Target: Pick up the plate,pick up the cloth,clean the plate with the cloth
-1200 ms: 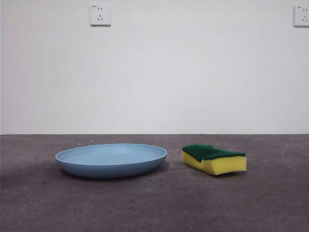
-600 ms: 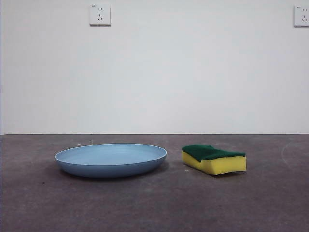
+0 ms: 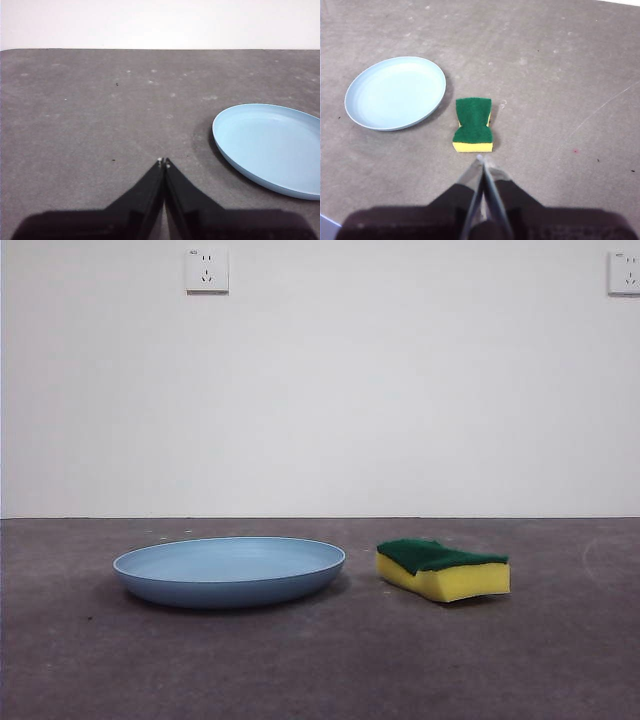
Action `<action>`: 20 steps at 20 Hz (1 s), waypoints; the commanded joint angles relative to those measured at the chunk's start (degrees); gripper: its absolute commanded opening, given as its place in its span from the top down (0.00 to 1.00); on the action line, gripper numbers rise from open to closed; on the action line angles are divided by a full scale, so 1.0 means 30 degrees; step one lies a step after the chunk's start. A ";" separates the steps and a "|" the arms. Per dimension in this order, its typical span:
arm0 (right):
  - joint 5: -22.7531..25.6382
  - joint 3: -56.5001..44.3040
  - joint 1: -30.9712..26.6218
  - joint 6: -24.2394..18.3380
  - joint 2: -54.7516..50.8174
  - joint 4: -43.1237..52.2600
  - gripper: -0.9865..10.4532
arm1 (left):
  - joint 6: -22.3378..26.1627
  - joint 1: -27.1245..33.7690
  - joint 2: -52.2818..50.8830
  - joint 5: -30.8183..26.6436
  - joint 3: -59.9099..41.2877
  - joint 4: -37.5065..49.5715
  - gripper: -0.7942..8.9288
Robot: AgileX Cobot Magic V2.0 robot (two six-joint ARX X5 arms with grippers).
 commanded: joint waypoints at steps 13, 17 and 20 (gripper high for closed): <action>0.3526 -0.0102 -0.0262 -0.3045 -0.0379 0.0102 0.91 | -0.0131 0.0051 -0.0058 -0.0066 -0.0291 0.0102 0.92; 0.3453 -0.0109 -0.2688 -0.3002 -0.1224 0.0087 0.91 | -0.0131 0.0051 -0.0051 -0.0066 -0.0291 0.0102 0.92; 0.3388 -0.0495 -0.5683 -0.1763 -0.2521 0.1479 0.91 | -0.0131 0.0051 -0.0058 -0.0066 -0.0291 0.0102 0.92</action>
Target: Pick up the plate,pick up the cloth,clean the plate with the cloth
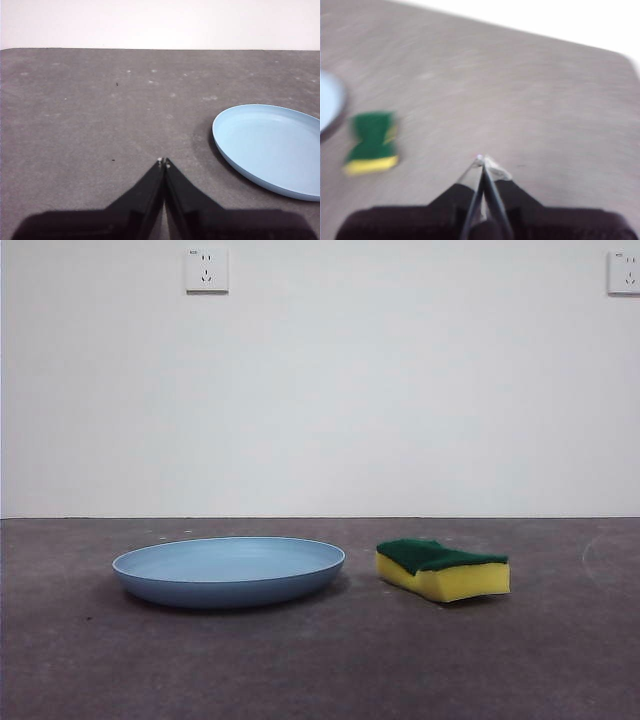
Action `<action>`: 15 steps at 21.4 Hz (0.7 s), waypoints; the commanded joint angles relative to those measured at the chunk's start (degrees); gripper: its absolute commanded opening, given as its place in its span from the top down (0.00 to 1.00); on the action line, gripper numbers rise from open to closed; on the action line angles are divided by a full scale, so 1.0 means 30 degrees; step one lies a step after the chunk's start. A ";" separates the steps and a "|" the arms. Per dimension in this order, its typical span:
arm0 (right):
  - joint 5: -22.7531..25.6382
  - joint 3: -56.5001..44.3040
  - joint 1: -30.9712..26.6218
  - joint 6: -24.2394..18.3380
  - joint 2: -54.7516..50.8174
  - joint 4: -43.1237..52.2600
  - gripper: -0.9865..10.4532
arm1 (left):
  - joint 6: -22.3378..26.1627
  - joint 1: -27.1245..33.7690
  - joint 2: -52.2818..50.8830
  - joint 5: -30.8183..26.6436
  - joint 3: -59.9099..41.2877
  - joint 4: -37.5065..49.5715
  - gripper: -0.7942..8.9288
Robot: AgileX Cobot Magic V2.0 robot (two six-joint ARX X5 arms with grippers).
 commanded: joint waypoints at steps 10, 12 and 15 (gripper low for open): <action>-0.5748 -1.0601 -0.4291 0.4299 -0.6506 1.1650 0.91 | -0.0058 0.0051 -0.0051 -0.0029 -0.0291 0.0102 0.92; -0.6033 -1.1803 -0.4291 0.4546 -0.7023 1.1650 0.91 | -0.0058 0.0051 -0.0051 -0.0029 -0.0291 0.0102 0.92; -0.6025 -1.3311 -0.4269 0.5472 -0.7475 1.1613 0.91 | -0.0058 0.0051 -0.0058 -0.0029 -0.0291 0.0102 0.92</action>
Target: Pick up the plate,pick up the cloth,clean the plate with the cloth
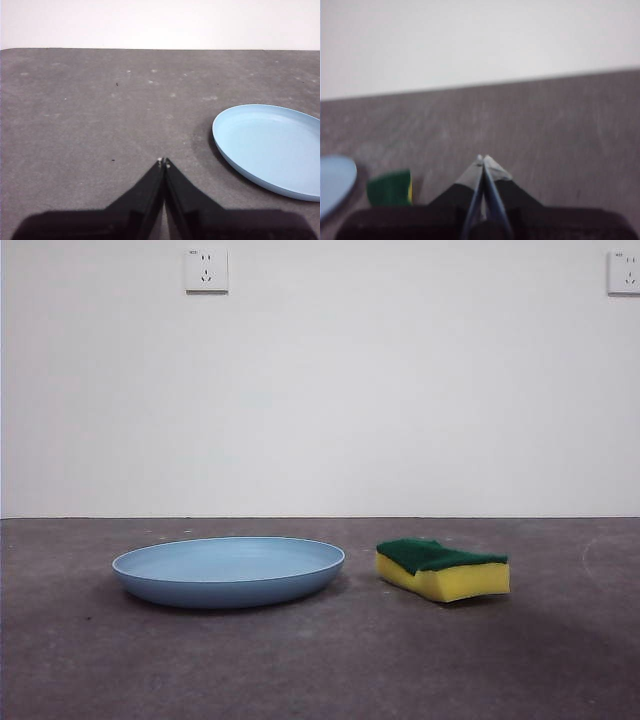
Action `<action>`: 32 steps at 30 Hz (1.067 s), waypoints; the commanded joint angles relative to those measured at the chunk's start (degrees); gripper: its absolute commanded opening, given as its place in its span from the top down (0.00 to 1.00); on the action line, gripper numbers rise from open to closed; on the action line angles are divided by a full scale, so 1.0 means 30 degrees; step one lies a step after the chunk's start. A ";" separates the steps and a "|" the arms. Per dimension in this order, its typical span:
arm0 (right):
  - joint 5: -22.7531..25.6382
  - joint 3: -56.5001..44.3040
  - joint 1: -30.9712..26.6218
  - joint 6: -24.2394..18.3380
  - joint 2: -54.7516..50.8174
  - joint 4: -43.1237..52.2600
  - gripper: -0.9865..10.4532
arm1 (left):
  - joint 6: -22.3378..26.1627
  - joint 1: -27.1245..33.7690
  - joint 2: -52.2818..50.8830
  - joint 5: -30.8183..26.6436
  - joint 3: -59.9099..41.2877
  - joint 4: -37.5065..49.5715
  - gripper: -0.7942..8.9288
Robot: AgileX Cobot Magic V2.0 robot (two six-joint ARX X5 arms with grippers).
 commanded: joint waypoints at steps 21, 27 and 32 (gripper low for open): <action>0.1304 -0.2827 0.0051 0.1246 -0.0925 0.0117 0.91 | -0.0051 0.0051 -0.0051 -0.0029 -0.0291 0.0102 0.92; 0.1260 -0.2827 0.0058 0.1246 -0.0911 0.0124 0.91 | -0.0051 0.0051 -0.0051 -0.0029 -0.0291 0.0102 0.92; 0.1260 -0.2827 0.0058 0.1246 -0.0911 0.0124 0.91 | -0.0051 0.0051 -0.0051 -0.0029 -0.0291 0.0102 0.92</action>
